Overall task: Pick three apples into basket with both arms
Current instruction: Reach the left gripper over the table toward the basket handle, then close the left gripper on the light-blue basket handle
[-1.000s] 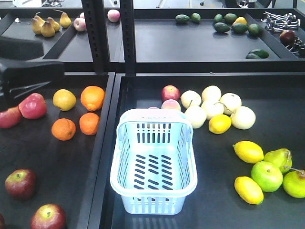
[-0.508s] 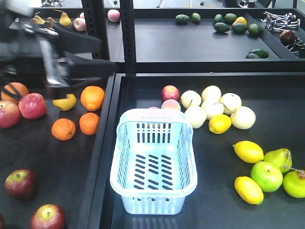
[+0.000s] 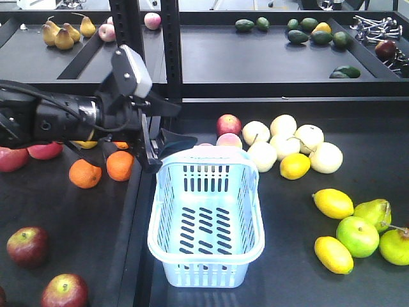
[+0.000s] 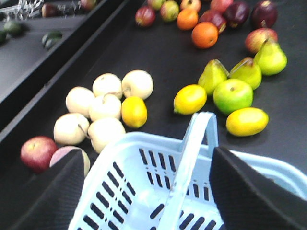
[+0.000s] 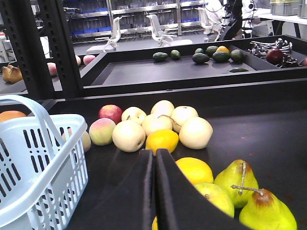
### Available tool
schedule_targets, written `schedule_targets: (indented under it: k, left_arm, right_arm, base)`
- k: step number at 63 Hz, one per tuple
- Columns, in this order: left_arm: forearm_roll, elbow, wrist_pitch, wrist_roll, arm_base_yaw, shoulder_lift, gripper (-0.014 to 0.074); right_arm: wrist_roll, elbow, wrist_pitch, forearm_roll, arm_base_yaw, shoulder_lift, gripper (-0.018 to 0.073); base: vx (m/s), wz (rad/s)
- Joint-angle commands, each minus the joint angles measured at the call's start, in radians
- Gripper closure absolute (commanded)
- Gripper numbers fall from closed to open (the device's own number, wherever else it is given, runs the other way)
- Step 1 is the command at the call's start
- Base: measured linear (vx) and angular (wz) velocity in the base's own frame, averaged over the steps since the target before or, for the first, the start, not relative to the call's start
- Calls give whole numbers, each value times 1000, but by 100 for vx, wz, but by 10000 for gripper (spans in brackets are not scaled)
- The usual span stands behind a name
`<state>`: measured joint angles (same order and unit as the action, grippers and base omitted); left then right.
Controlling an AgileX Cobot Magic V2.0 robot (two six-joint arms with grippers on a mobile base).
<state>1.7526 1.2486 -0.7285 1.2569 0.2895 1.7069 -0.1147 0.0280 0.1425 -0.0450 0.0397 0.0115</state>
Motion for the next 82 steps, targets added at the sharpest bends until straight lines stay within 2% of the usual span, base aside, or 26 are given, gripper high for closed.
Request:
schedule_targets:
  k: [1,29,41,82]
  left_arm:
    - [53,34,11,-4,19,-22,80]
    - [53,34,17,-8,19,70,82]
    - [53,34,33,-61,19,92,101]
    - [52,34,72,-46,19,159,153]
  right_arm:
    - [11,14,-78,-10,-5,13,564]
    - [11,14,-78,-10,-5,13,564]
    - [11,14,-78,-10,-5,13,564]
    - [11,14,-78,-10,-5,13,564]
  base:
    - [0,0]
    - [0,0]
    - [0,0]
    - [0,0]
